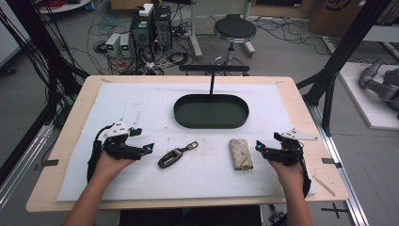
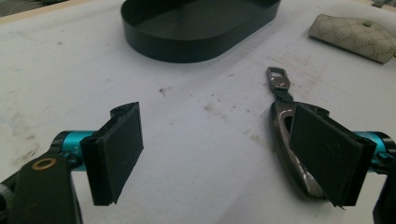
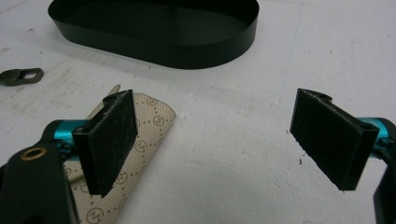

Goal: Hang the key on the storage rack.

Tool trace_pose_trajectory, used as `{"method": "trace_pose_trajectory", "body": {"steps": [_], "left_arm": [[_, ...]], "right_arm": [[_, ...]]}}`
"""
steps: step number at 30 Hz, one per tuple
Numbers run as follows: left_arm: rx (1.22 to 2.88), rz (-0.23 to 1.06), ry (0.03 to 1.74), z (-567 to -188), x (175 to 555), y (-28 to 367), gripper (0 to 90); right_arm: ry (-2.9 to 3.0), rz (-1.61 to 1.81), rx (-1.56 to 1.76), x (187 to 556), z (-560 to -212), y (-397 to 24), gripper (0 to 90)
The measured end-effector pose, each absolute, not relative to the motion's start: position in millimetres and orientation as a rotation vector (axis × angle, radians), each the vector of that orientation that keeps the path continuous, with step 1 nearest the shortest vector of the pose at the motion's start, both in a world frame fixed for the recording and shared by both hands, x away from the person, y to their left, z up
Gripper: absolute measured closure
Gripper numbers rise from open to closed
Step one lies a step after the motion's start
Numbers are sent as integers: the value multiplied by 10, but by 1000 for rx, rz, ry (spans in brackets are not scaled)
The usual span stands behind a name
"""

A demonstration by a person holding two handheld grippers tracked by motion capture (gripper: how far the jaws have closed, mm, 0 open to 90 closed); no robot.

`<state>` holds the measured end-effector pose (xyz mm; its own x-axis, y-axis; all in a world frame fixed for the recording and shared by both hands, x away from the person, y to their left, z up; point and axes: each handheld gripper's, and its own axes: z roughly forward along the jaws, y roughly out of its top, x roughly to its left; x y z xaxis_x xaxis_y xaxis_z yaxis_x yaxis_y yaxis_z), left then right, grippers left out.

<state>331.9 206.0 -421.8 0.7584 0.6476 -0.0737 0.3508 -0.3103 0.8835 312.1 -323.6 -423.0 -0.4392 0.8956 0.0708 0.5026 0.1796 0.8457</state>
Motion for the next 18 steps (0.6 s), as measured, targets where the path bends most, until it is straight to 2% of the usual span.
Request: {"method": "trace_pose_trajectory", "body": {"steps": [11,18], "left_arm": [[2006,261,713,-4178,3501,1502,178],[2074,249,692,-4243,3536,1245,178]], "right_arm": [[2013,1174,1321,3125,-4248,-3265,154],[2031,1163,1311,3123,-4242,-3222,154]]}}
